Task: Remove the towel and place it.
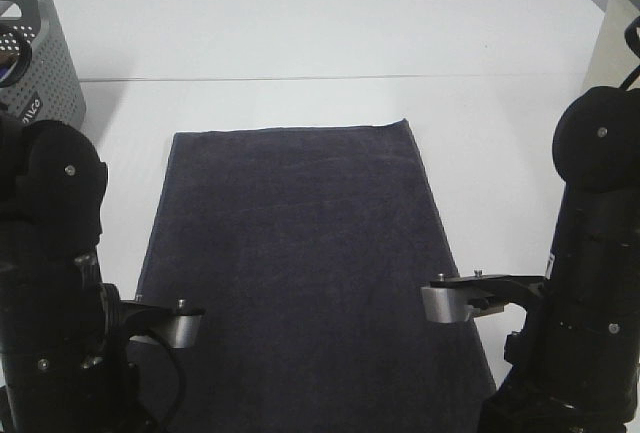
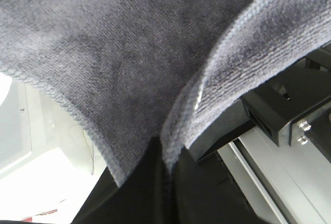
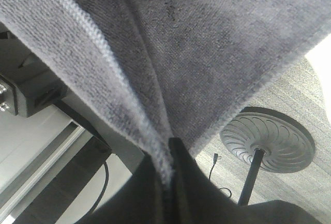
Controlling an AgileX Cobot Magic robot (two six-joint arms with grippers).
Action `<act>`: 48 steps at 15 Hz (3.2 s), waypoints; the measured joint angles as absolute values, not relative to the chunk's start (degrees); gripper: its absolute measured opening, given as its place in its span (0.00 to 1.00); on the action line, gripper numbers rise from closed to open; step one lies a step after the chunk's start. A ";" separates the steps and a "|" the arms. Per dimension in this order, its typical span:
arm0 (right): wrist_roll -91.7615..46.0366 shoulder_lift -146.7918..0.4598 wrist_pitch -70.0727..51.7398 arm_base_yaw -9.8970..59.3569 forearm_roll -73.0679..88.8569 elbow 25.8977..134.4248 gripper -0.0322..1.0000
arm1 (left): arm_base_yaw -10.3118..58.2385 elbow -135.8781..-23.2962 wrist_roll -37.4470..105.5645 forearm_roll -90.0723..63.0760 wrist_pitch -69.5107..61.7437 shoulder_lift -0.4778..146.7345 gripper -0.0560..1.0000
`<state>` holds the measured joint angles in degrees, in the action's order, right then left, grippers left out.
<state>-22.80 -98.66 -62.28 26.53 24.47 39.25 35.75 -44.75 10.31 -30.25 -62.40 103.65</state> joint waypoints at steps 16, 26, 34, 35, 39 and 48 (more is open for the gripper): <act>-19.08 -94.42 -60.79 25.78 23.84 46.64 0.69 | 35.75 -51.28 11.40 -34.49 -64.17 103.65 0.72; -10.14 -105.60 -64.23 7.68 17.53 88.98 0.74 | 19.94 -88.75 6.70 -14.95 -57.18 110.12 0.72; -11.40 -133.16 -69.39 7.68 16.44 121.01 0.74 | 8.88 -107.14 6.88 -15.07 -58.44 127.77 0.72; -11.92 -136.54 -69.44 7.68 16.44 123.59 0.74 | 8.25 -108.98 6.99 -15.18 -58.44 130.12 0.72; -12.32 -146.05 -69.44 7.68 17.07 131.44 0.74 | 7.28 -115.74 6.99 -15.99 -58.44 138.43 0.72; -15.24 -153.78 -69.67 3.84 28.02 135.79 0.74 | 7.28 -120.38 7.39 -18.11 -56.49 145.07 0.72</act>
<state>-15.24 -153.78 -69.67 3.84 28.02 135.79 7.28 -120.38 7.39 -18.11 -56.49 145.07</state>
